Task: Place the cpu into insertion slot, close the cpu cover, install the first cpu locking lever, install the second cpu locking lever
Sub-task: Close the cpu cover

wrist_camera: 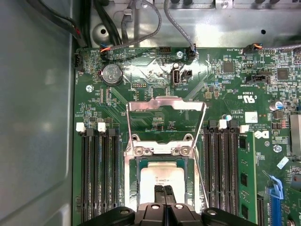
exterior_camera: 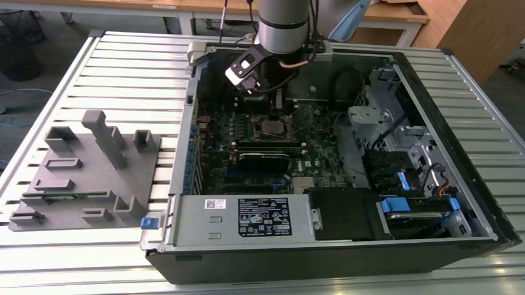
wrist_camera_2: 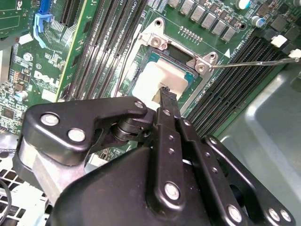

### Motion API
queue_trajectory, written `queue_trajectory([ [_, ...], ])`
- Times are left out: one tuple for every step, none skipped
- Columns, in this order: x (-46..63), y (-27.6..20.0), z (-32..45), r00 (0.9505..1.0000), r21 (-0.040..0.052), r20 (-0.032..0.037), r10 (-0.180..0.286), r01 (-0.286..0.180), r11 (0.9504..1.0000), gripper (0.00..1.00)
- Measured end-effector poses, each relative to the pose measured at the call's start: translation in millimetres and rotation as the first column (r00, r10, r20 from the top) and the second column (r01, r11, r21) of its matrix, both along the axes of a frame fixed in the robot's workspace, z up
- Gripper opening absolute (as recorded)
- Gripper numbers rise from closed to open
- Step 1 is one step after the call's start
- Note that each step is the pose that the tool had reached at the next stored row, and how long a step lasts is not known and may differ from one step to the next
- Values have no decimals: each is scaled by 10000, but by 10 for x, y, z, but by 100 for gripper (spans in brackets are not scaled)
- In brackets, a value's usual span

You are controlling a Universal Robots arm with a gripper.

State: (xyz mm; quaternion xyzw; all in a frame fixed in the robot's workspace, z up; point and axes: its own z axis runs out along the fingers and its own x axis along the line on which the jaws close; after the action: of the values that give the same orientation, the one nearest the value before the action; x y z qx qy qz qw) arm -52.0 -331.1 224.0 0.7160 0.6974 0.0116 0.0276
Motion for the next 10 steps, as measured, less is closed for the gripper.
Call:
queue_trajectory([
  [0, 0, 6, 10000, 0, 0, 0, 0, 10000, 10],
  [0, 0, 12, 10000, 0, 0, 0, 0, 10000, 10],
  [0, 0, 18, 10000, 1, 1, 0, 0, 10000, 10],
  [0, 0, 25, 10000, 1, 0, 0, 0, 10000, 10],
  [0, 0, 30, 10000, 1, 0, 0, 0, 10000, 10],
  [0, 1, 32, 10000, 2, 1, 0, 0, 10000, 10],
  [0, 1, 32, 10000, 4, 2, 0, 0, 10000, 10],
  [0, 0, 44, 10000, 1, 0, 0, 0, 10000, 10],
  [0, 0, 53, 10000, 1, 1, 0, 0, 10000, 10],
  [0, 0, 53, 10000, 1, 1, 0, 0, 10000, 10],
])
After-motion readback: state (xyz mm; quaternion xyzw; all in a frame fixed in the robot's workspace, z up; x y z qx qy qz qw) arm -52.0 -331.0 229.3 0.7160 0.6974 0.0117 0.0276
